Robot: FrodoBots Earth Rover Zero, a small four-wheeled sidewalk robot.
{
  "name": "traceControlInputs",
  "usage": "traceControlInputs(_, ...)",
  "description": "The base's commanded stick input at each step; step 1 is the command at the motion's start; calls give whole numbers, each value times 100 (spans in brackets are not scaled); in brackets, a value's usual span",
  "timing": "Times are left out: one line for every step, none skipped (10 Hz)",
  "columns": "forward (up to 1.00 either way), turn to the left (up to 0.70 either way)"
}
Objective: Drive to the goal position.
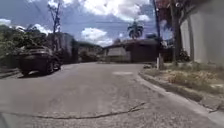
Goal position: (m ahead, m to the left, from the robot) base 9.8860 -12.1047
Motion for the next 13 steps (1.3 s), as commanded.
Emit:
traceControlInputs(70, 0)
traceControlInputs(70, 0)
traceControlInputs(70, 0)
traceControlInputs(70, 0)
traceControlInputs(70, 0)
traceControlInputs(70, 0)
traceControlInputs(70, 0)
traceControlInputs(70, 0)
traceControlInputs(70, 0)
traceControlInputs(70, 0)
traceControlInputs(70, 0)
traceControlInputs(70, 0)
traceControlInputs(70, 0)
